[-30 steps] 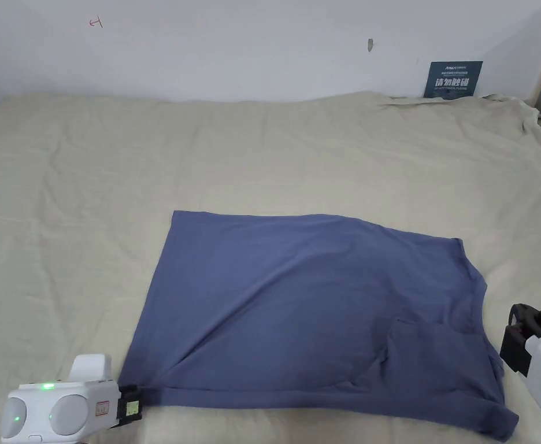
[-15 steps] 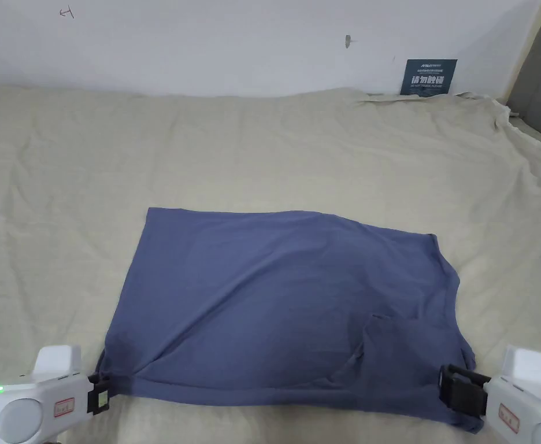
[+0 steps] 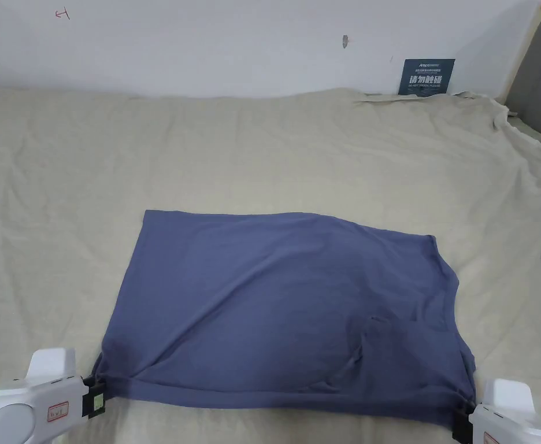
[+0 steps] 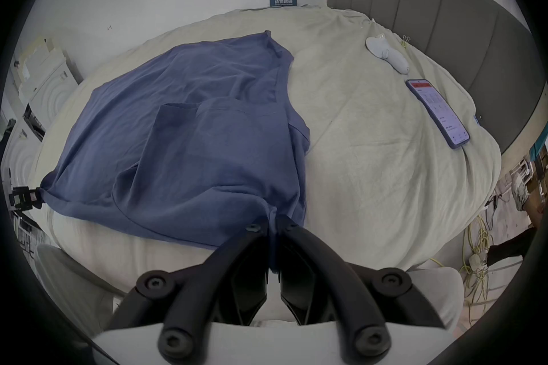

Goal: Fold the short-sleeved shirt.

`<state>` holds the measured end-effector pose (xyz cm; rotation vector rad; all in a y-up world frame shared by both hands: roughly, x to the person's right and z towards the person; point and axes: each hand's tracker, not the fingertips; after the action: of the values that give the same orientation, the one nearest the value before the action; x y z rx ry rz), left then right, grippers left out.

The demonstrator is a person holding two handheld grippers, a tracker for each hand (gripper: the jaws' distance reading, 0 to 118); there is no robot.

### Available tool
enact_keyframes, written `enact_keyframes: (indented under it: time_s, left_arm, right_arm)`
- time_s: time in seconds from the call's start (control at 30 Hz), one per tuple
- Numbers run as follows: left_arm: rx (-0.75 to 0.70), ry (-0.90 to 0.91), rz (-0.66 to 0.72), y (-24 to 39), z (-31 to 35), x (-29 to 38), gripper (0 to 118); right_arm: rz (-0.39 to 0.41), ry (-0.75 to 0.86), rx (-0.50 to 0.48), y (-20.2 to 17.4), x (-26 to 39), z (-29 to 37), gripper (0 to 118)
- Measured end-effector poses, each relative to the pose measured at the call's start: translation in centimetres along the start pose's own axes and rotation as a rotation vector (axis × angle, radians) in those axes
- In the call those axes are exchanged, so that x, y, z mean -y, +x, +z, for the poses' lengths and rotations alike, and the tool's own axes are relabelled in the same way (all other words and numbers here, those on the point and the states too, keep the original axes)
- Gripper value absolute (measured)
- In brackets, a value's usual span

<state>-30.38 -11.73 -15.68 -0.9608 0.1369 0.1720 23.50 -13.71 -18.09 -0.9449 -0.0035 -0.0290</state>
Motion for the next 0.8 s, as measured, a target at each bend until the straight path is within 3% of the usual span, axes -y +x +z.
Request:
enact_keyframes:
  time_s: [0.27, 0.5, 0.8]
  left_arm:
    - [0.032, 0.025, 0.07, -0.7, -0.1, -1.3, 5]
    - [0.039, 0.083, 0.084, -0.3, -1.0, -6.1, 5]
    - [0.01, 0.097, 0.031, 1.3, -5.0, -13.2, 5]
  right_arm:
    - [0.02, 0.059, -0.035, 0.9, -1.8, 2.6, 2]
    - [0.028, 0.171, -0.061, 0.4, -7.1, 4.2, 2]
    - [0.059, 0.177, -0.04, -0.1, -14.3, -0.9, 3]
